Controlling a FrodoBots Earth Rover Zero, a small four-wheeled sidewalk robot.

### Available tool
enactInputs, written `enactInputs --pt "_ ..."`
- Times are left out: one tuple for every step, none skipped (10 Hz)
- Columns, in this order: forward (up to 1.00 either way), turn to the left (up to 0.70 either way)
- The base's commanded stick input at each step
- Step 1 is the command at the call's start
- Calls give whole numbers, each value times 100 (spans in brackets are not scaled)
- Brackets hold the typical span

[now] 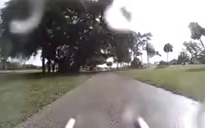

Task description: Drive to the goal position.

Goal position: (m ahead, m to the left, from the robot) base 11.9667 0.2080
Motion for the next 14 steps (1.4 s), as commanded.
enactInputs --pt "85 0" --pt "85 0" --pt "85 0" --pt "85 0" --pt "85 0" --pt "85 0" --pt "85 0" --pt "85 0" --pt "85 0" --pt "85 0" --pt "85 0" --pt "85 0" --pt "85 0" --pt "85 0"
